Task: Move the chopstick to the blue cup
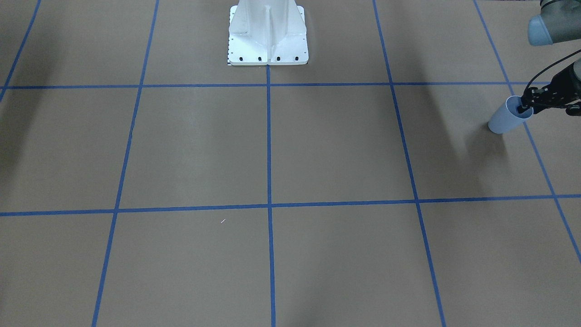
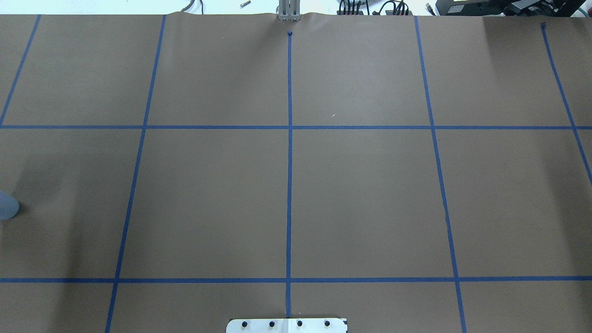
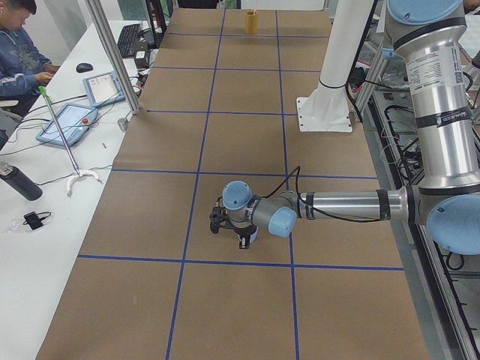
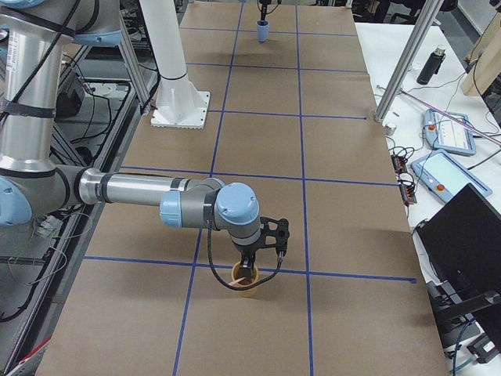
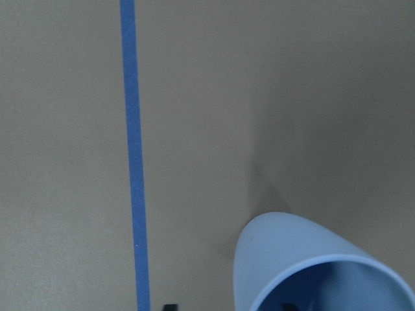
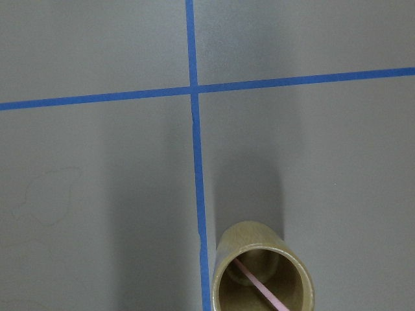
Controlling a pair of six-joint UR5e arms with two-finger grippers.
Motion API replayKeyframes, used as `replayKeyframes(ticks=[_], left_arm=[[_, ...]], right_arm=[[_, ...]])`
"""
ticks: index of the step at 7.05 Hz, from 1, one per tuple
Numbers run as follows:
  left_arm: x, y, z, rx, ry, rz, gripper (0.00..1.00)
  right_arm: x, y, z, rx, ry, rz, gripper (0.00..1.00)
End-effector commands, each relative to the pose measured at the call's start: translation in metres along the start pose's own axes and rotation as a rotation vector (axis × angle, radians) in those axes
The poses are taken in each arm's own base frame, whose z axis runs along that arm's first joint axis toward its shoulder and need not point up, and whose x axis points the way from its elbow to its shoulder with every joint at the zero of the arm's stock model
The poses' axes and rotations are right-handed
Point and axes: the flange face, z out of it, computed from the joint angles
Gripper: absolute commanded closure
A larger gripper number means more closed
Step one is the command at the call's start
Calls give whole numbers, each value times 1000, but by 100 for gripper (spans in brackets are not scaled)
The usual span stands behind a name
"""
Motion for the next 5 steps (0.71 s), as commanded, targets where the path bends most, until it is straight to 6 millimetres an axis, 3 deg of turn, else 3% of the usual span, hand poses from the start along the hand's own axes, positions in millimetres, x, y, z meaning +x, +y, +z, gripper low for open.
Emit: replayKeyframes(ticks=[1,2,3,4,5], left_arm=[[18,-9,-9,3,51,29,100],[45,-27,-19,-1,123,49,100],[92,-78,-40,16,148,39,100],[165,-133,-74,33,165,2,100],[242,-169,-102,39,180,-24,100]], right_arm=[[0,0,0,0,1,-1,0],[-6,-9,-5,11,1,-10,0],[-8,-11,-3,8,-1,-17,0],[-9,-11,-4,10,-4,-18,0],[-9,-11,-3,9,-6,-18,0]])
